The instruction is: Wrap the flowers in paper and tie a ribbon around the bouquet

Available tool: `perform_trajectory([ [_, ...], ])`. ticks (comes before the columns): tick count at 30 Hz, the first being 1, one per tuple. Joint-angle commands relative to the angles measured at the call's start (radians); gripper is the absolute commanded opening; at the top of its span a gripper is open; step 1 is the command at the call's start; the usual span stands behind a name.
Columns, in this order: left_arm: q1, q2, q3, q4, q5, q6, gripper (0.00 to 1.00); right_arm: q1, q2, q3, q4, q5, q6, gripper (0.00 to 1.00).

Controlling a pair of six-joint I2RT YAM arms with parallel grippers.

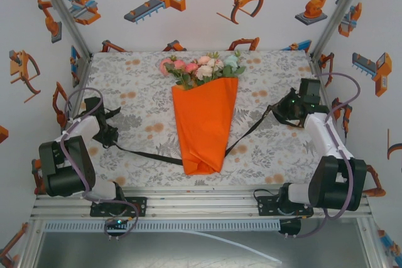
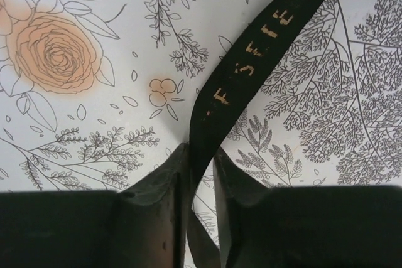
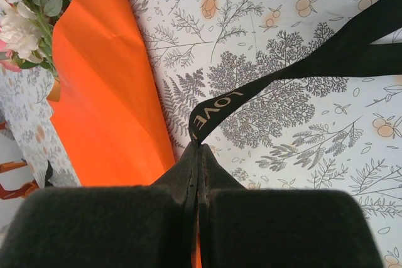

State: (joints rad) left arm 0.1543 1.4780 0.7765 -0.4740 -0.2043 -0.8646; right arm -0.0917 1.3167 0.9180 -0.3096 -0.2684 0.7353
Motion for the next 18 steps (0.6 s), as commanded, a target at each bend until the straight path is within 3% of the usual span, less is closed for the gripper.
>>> perform_trajectory([
  [1, 0.004, 0.018, 0.007, -0.008, 0.037, 0.002, 0.0, 0.005, -0.034, 0.043, -0.029, 0.037, -0.007, 0.0],
  [7, -0.019, -0.034, 0.088, 0.096, 0.171, 0.021, 0.0, -0.003, 0.0, 0.101, -0.015, 0.155, -0.039, 0.0],
  [14, -0.18, 0.121, 0.279, 0.144, 0.164, 0.024, 0.0, -0.083, 0.213, 0.233, 0.082, 0.182, -0.008, 0.0],
  [18, -0.2, 0.177, 0.307, 0.169, 0.159, 0.003, 0.0, -0.088, 0.286, 0.305, 0.1, 0.14, 0.003, 0.0],
])
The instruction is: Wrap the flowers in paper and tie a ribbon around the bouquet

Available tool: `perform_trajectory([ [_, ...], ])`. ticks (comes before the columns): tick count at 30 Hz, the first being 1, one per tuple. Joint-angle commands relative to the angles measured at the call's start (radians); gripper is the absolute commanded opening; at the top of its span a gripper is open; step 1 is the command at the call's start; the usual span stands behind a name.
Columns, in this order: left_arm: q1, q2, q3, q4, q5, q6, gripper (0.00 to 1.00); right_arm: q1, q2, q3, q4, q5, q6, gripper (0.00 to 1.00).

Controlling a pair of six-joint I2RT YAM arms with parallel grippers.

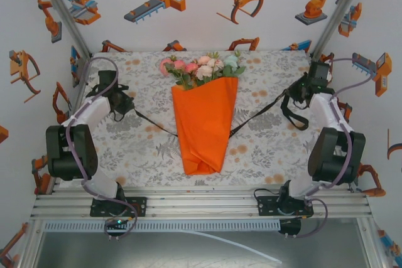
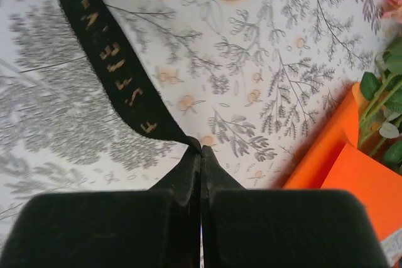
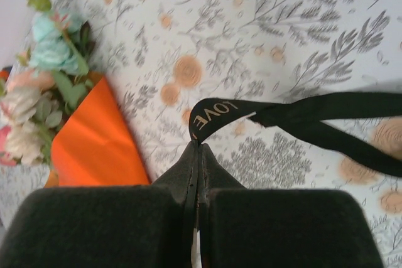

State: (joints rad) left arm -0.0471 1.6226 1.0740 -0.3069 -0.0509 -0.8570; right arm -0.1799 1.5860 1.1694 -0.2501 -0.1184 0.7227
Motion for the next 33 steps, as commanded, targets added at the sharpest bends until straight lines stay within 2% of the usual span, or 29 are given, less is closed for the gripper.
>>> perform_trajectory([
  [1, 0.001, 0.033, 0.005, 0.005, 0.009, -0.006, 0.0, 0.0, 0.019, 0.058, 0.041, -0.029, 0.027, 0.0],
  [5, -0.01, -0.027, -0.038, 0.008, 0.014, 0.024, 0.0, 0.023, -0.025, 0.024, 0.071, -0.106, 0.017, 0.0],
  [9, -0.059, -0.139, -0.112, 0.035, 0.014, 0.105, 0.0, 0.129, -0.073, 0.045, 0.048, -0.184, -0.03, 0.0],
  [14, -0.173, -0.287, -0.203, 0.041, -0.037, 0.158, 0.0, 0.412, 0.011, 0.257, -0.028, -0.211, -0.087, 0.0],
  [17, -0.246, -0.383, -0.272, 0.077, -0.071, 0.146, 0.0, 0.591, 0.152, 0.454, -0.057, -0.237, -0.09, 0.0],
  [20, -0.318, -0.467, -0.334, 0.098, -0.138, 0.126, 0.0, 0.765, 0.356, 0.704, -0.128, -0.286, -0.117, 0.0],
  [21, -0.339, -0.491, -0.352, 0.103, -0.158, 0.118, 0.0, 0.82, 0.437, 0.81, -0.173, -0.339, -0.139, 0.04],
  [22, -0.353, -0.507, -0.367, 0.108, -0.172, 0.112, 0.0, 0.856, 0.506, 0.912, -0.234, -0.389, -0.166, 0.13],
  [24, -0.375, -0.542, -0.393, 0.111, -0.192, 0.103, 0.0, 0.913, 0.639, 1.151, -0.42, -0.464, -0.246, 0.41],
  [26, -0.386, -0.57, -0.413, 0.107, -0.206, 0.102, 0.0, 0.924, 0.702, 1.287, -0.546, -0.479, -0.311, 0.56],
  [28, -0.392, -0.595, -0.426, 0.107, -0.214, 0.112, 0.0, 0.915, 0.686, 1.292, -0.573, -0.473, -0.347, 0.66],
  [30, -0.396, -0.614, -0.432, 0.107, -0.22, 0.13, 0.0, 0.906, 0.629, 1.223, -0.549, -0.461, -0.387, 0.74],
  [33, -0.398, -0.635, -0.436, 0.116, -0.22, 0.156, 0.0, 0.882, 0.548, 1.123, -0.513, -0.435, -0.418, 0.75],
])
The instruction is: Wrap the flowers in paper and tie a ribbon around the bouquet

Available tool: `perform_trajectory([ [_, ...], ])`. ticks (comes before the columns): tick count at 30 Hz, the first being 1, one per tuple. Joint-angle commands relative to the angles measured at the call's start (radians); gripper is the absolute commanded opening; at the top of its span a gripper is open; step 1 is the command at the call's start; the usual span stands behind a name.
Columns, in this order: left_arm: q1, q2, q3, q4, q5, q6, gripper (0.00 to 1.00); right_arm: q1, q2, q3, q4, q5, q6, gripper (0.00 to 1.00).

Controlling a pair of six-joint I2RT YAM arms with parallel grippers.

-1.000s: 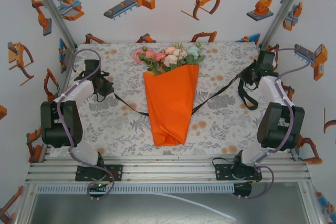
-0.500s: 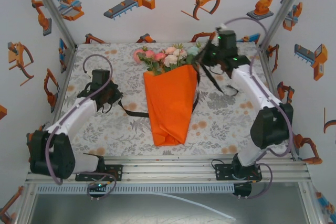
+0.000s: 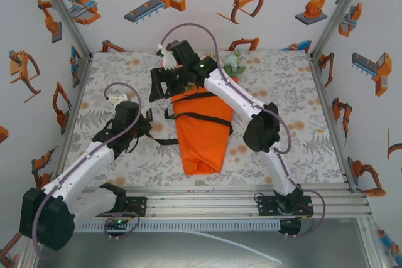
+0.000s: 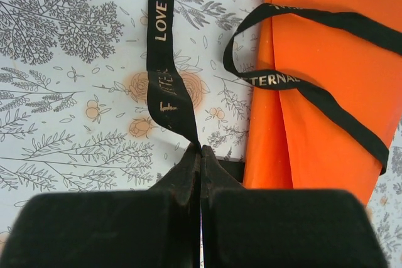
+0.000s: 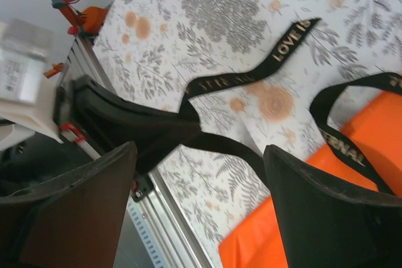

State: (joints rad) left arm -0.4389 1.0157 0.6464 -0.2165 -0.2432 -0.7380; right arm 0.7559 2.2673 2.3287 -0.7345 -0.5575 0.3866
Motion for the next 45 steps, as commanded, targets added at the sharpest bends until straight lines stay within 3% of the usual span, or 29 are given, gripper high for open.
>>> perform_trajectory([
  [1, -0.008, -0.033, -0.009, 0.036, -0.022, 0.047, 0.0, -0.066, -0.156, -0.062, -0.018, 0.017, -0.076, 0.75],
  [4, -0.035, -0.053, -0.006, 0.111, 0.017, 0.1, 0.0, -0.136, -0.247, -0.183, 0.032, 0.083, -0.008, 0.73],
  [8, -0.097, 0.008, 0.064, 0.26, 0.071, 0.229, 0.0, -0.276, -0.432, -0.473, 0.19, 0.197, 0.127, 0.72],
  [12, -0.163, 0.254, 0.297, 0.316, 0.114, 0.407, 0.0, -0.387, -0.604, -0.771, 0.348, 0.267, 0.235, 0.71],
  [16, -0.245, 0.551, 0.562, 0.343, 0.197, 0.535, 0.04, -0.418, -0.707, -0.915, 0.371, 0.321, 0.244, 0.71],
  [18, -0.293, 0.671, 0.657, 0.359, 0.241, 0.575, 0.16, -0.433, -0.746, -0.965, 0.371, 0.338, 0.25, 0.71],
  [20, -0.325, 0.754, 0.692, 0.404, 0.268, 0.578, 0.44, -0.457, -0.784, -1.011, 0.369, 0.351, 0.256, 0.71],
  [23, -0.33, 0.781, 0.669, 0.486, 0.339, 0.545, 0.53, -0.506, -0.824, -1.063, 0.366, 0.359, 0.259, 0.72],
  [28, -0.322, 0.72, 0.641, 0.463, 0.353, 0.619, 0.54, -0.541, -0.796, -1.07, 0.366, 0.33, 0.22, 0.72],
  [31, -0.286, 0.636, 0.593, 0.428, 0.335, 0.632, 0.54, -0.538, -0.723, -1.036, 0.399, 0.206, 0.166, 0.69],
  [35, -0.194, 0.534, 0.508, 0.332, 0.378, 0.685, 0.53, -0.469, -0.575, -0.896, 0.317, 0.132, 0.081, 0.68],
  [40, -0.091, 0.461, 0.468, 0.201, 0.449, 0.7, 0.53, -0.345, -0.405, -0.741, 0.258, 0.163, 0.03, 0.67],
  [45, -0.027, 0.46, 0.465, 0.12, 0.556, 0.742, 0.52, -0.291, -0.252, -0.635, 0.237, 0.193, 0.035, 0.65],
])
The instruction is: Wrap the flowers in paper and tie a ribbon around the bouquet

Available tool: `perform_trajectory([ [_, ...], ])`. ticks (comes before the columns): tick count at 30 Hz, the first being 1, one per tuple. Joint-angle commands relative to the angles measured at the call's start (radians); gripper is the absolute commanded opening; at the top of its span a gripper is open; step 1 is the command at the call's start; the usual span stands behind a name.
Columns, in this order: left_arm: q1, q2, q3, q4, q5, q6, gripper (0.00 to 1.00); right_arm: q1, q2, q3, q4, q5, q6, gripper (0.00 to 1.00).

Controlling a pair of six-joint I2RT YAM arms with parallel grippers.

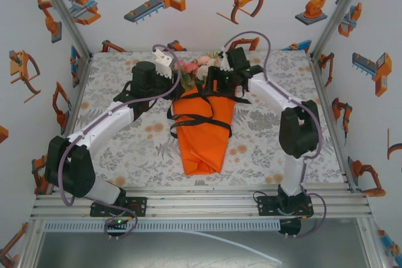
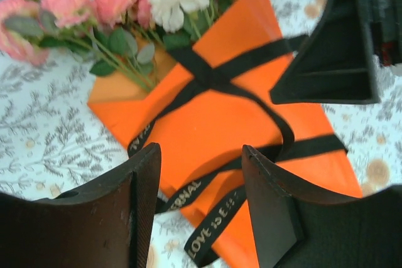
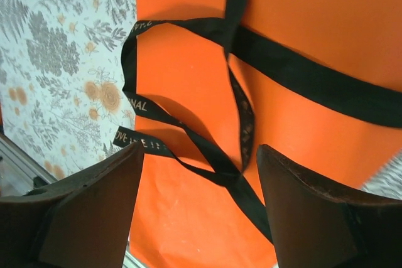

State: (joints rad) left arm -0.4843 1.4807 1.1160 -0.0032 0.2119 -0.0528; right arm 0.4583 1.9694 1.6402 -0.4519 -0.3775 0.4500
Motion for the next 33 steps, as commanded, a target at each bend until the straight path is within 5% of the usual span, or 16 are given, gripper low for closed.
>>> perform_trajectory([
  [1, 0.025, 0.006, -0.003, -0.107, 0.114, 0.077, 0.51, 0.016, 0.076, 0.071, -0.055, 0.017, -0.028, 0.64],
  [7, 0.033, 0.076, -0.002, -0.1, 0.202, 0.181, 0.46, 0.036, 0.11, 0.087, -0.076, 0.063, -0.029, 0.46],
  [14, 0.033, 0.187, 0.036, -0.07, 0.37, 0.3, 0.48, 0.035, 0.066, 0.057, -0.064, 0.078, -0.04, 0.0],
  [19, 0.023, 0.274, 0.084, -0.127, 0.385, 0.409, 0.49, 0.03, -0.011, 0.013, -0.034, 0.143, -0.046, 0.0],
  [24, -0.008, 0.308, 0.107, -0.158, 0.46, 0.445, 0.62, -0.006, -0.026, -0.022, -0.013, 0.143, -0.022, 0.02],
  [26, -0.036, 0.315, 0.108, -0.145, 0.456, 0.458, 0.68, -0.014, -0.038, -0.035, -0.004, 0.137, -0.025, 0.07],
  [30, -0.093, 0.365, 0.133, -0.128, 0.375, 0.516, 0.83, -0.016, -0.027, -0.028, -0.009, 0.105, -0.037, 0.35],
  [33, -0.106, 0.394, 0.145, -0.106, 0.344, 0.533, 0.85, -0.016, 0.015, -0.011, -0.01, 0.069, -0.022, 0.39],
])
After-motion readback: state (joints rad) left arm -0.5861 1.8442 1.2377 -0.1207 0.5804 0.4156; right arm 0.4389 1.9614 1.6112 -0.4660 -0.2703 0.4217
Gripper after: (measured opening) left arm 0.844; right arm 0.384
